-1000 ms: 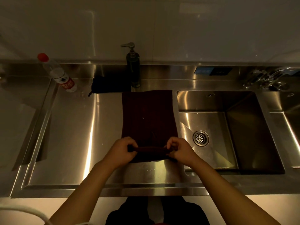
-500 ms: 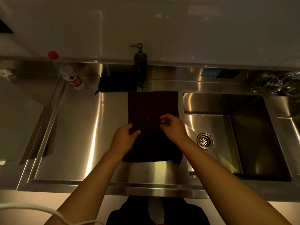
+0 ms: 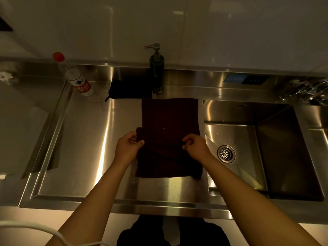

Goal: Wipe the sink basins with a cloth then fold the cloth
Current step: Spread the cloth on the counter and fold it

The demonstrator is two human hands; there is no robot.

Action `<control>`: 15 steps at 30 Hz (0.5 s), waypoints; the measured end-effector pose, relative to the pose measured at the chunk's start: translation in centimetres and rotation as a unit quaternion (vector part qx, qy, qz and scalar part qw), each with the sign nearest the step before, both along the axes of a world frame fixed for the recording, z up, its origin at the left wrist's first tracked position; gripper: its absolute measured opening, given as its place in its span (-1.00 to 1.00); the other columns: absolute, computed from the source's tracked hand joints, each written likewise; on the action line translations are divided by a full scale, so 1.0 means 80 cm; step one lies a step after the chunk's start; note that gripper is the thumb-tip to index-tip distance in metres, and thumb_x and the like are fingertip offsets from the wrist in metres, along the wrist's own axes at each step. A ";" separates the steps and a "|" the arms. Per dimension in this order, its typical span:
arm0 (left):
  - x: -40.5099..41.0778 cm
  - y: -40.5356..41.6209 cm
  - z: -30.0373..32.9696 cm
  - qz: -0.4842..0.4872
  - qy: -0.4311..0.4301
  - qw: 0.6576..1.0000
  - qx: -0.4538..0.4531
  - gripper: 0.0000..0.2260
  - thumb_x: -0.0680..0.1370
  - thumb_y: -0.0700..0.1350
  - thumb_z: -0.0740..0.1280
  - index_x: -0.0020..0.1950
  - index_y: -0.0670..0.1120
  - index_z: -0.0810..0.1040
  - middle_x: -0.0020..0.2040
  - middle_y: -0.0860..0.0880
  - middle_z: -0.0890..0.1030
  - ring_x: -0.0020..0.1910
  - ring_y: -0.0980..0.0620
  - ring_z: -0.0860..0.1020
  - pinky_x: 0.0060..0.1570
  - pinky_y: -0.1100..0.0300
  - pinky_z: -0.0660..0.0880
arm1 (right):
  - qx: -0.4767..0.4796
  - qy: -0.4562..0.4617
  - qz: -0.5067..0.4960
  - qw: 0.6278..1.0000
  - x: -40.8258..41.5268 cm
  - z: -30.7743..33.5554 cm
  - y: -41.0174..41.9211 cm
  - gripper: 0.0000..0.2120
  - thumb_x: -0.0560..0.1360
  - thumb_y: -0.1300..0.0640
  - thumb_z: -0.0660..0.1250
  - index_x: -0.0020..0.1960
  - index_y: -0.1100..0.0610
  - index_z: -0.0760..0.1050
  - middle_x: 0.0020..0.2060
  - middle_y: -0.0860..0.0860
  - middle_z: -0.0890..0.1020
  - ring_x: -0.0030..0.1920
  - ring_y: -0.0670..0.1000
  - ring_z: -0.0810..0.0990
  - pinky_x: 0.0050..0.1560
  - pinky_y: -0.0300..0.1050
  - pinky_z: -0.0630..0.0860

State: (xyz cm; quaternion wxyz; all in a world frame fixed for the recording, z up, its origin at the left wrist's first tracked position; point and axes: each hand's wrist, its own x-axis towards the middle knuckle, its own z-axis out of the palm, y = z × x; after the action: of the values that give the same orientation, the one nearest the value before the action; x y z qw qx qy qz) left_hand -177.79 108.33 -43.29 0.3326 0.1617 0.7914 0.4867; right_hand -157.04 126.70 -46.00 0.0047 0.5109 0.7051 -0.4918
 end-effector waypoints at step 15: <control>-0.022 0.041 -0.021 0.018 -0.024 0.998 -0.064 -0.84 0.56 -0.04 0.50 0.04 -0.12 0.69 -0.08 -0.06 0.72 -0.05 -0.04 0.70 -0.05 0.12 0.60 | -0.019 -0.025 -0.082 0.996 0.015 -0.005 0.050 -0.85 0.47 0.12 0.51 -0.10 0.14 0.56 -0.17 0.02 0.63 -0.09 0.04 0.62 -0.13 -0.10 0.54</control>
State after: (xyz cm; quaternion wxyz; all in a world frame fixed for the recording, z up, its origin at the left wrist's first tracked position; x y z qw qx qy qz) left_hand -179.55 111.59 -45.01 0.3521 0.1141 0.8156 0.4448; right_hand -155.86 130.72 -46.43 -0.0077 0.5789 0.6512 -0.4907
